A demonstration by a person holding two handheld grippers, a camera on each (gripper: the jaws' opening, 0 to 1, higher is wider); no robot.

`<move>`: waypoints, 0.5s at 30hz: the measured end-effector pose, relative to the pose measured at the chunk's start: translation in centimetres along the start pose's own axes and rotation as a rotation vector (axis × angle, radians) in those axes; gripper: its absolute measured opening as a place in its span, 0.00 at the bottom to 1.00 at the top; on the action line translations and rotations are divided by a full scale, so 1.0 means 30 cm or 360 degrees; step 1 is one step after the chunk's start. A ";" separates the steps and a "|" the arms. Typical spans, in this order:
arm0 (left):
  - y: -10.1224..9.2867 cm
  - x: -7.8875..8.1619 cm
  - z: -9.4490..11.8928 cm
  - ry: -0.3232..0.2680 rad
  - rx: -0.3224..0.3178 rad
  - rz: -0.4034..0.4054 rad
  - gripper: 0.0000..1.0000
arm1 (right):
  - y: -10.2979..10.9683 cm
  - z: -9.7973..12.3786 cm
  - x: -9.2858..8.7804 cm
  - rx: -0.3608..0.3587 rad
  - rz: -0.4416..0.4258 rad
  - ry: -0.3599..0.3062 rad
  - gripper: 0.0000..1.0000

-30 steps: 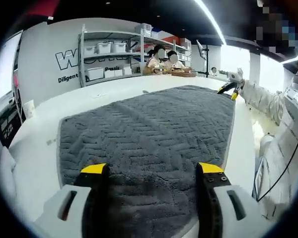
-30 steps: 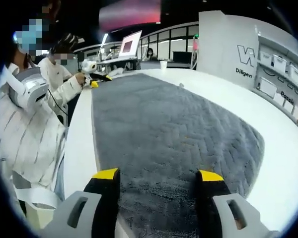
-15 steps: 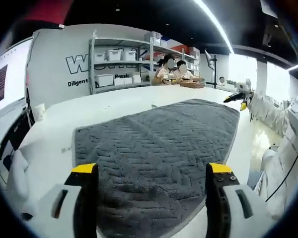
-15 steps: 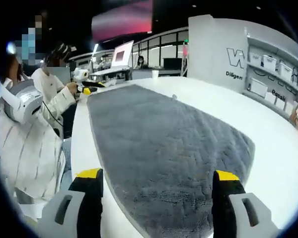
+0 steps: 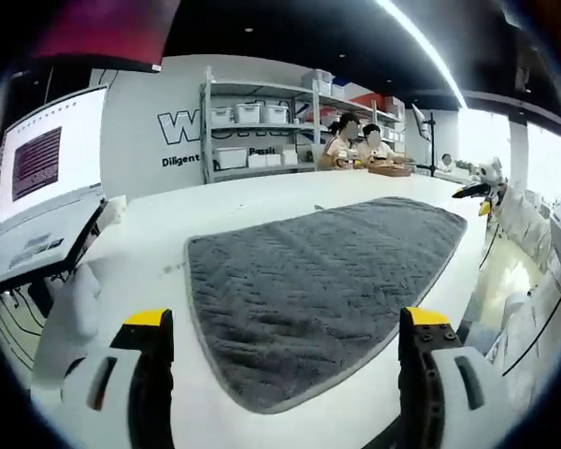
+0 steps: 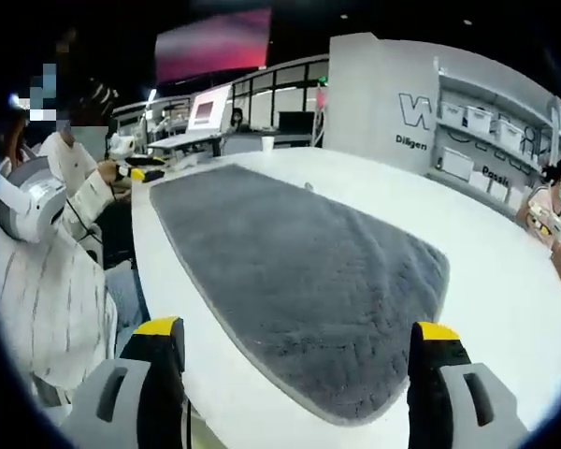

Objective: Open the folded towel by lifting each exposed corner and separating the folded layers until the towel lies flat within the target outline without major curled edges

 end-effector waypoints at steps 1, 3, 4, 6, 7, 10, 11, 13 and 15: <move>0.004 -0.008 0.006 0.0003 0.0007 0.0011 0.99 | 0.000 0.006 -0.006 -0.0023 0.0000 0.0010 1.00; 0.010 -0.021 0.017 0.0003 0.0019 0.0028 0.99 | 0.004 0.012 -0.007 -0.0037 -0.0005 0.0004 1.00; 0.019 -0.031 0.025 0.0002 0.0034 0.0049 0.99 | 0.005 0.017 -0.007 -0.0053 -0.0019 -0.0006 1.00; 0.025 -0.036 0.032 -0.0003 0.0043 0.0056 0.99 | -0.002 0.019 -0.010 -0.0073 -0.0048 -0.0005 1.00; 0.028 -0.038 0.035 -0.0007 0.0046 0.0063 0.99 | 0.001 0.018 -0.013 -0.0073 -0.0052 -0.0001 1.00; 0.025 -0.033 0.039 -0.0025 0.0040 0.0065 0.99 | 0.007 0.014 -0.019 -0.0077 -0.0054 0.0008 1.00; 0.024 -0.031 0.039 -0.0031 0.0040 0.0068 0.99 | 0.007 0.013 -0.020 -0.0081 -0.0056 0.0011 1.00; 0.022 -0.022 0.040 -0.0049 0.0033 0.0060 0.99 | 0.001 0.011 -0.023 -0.0093 -0.0048 0.0015 1.00; 0.019 -0.020 0.040 -0.0047 0.0032 0.0057 0.99 | -0.002 0.010 -0.020 -0.0103 -0.0049 0.0003 1.00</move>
Point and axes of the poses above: the point that each gripper's makers call its tool centre point, and the gripper's own axes: z roughly backward along the fingers, y roughly to its left, x roughly out of its top, the point moved 2 cm from there along z, roughly backward along the fingers, and after that the axes turned 4 degrees about z, right-handed, at the moved point
